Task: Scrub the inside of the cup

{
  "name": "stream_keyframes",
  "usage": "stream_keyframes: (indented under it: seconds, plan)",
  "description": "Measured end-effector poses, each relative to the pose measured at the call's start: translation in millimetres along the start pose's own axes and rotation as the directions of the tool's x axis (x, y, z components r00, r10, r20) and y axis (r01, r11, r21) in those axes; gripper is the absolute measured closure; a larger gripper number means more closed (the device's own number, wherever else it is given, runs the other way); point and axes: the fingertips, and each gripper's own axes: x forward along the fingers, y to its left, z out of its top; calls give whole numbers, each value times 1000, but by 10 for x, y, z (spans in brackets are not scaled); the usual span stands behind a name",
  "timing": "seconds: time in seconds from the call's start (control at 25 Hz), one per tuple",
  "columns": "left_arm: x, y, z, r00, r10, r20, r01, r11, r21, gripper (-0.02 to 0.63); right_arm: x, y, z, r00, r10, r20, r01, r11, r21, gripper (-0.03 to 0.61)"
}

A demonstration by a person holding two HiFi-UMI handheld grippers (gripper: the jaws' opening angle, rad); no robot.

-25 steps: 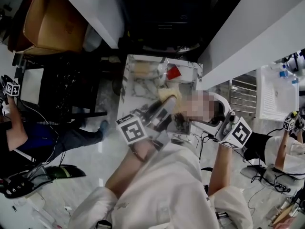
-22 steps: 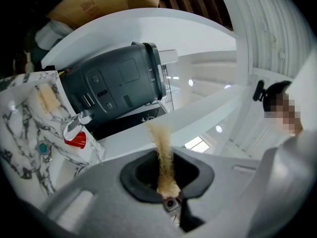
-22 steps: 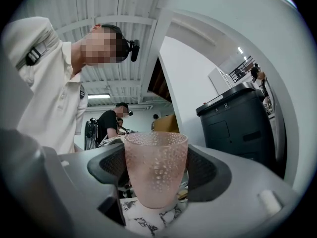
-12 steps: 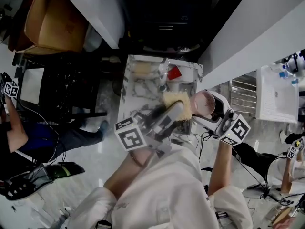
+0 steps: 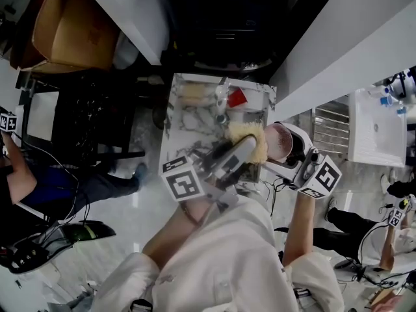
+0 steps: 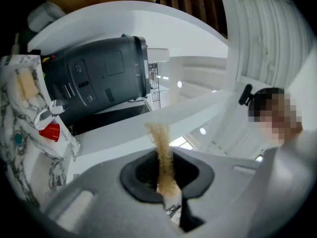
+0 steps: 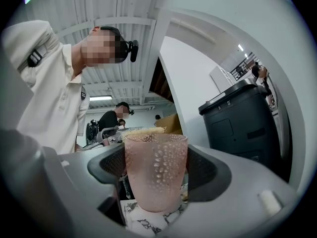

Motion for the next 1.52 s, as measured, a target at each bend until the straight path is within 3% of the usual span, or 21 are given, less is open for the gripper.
stream_keyframes:
  seconds: [0.48,0.76,1.08,1.52]
  plan:
    - [-78,97,60,1000,16,23,-15,1000,-12,591,44,0,113,996,-10,89,6,999,48,212]
    - [-142,272,-20,997,76,-7,-76,997,14,591,3,-9,213,993,-29,110,25,999,38,212]
    - [-289,546,-129,988,152,-36,-151,988,28,591,-9,-37,195,994,-66,82,66,998,2,210]
    - [-350,587,70,982,185,25,-186,981,49,591,29,-91,35,985,-173,1,173,983,-65,210]
